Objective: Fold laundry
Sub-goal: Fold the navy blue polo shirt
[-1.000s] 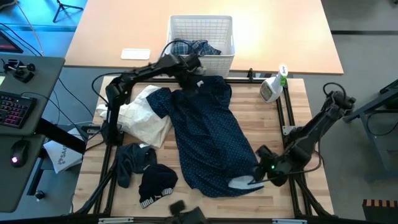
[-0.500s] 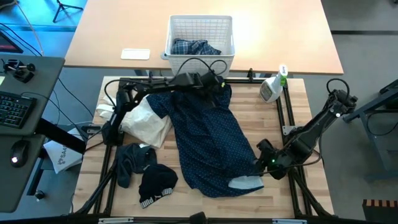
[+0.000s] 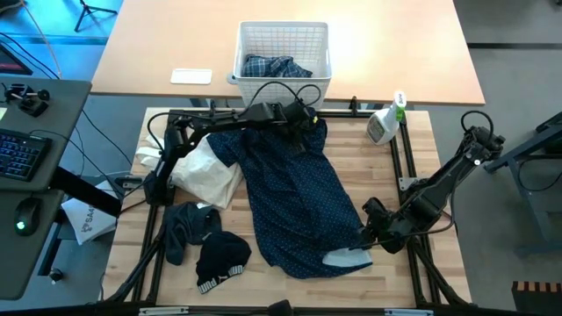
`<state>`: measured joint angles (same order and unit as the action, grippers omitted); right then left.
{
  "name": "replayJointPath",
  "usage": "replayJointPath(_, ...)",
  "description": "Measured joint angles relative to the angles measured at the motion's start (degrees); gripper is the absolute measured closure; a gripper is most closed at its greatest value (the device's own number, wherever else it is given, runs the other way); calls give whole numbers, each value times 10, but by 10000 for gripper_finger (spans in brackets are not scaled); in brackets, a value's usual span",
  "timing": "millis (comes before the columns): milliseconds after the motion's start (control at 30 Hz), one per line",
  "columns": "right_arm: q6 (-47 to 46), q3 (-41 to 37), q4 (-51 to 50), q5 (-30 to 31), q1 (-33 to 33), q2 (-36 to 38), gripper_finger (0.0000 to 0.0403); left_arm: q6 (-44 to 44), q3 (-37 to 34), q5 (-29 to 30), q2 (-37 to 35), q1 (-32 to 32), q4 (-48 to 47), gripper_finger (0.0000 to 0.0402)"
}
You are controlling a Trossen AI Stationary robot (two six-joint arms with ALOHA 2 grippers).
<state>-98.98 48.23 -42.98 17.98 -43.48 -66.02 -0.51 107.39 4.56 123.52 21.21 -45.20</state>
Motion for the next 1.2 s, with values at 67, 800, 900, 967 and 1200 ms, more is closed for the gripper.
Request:
replayJointPath(67,0,0,0,0,0,0,196,0,0,0,0,0,0,230)
replayJointPath(800,0,0,0,0,0,0,197,47,7,-6,0,9,-7,230)
replayJointPath(900,0,0,0,0,0,0,197,97,24,-22,0,26,-8,230)
replayJointPath(967,0,0,0,0,0,0,197,113,35,-21,0,35,-10,230)
replayJointPath(1200,2,0,1,2,0,0,197,119,52,-48,5,72,-37,230)
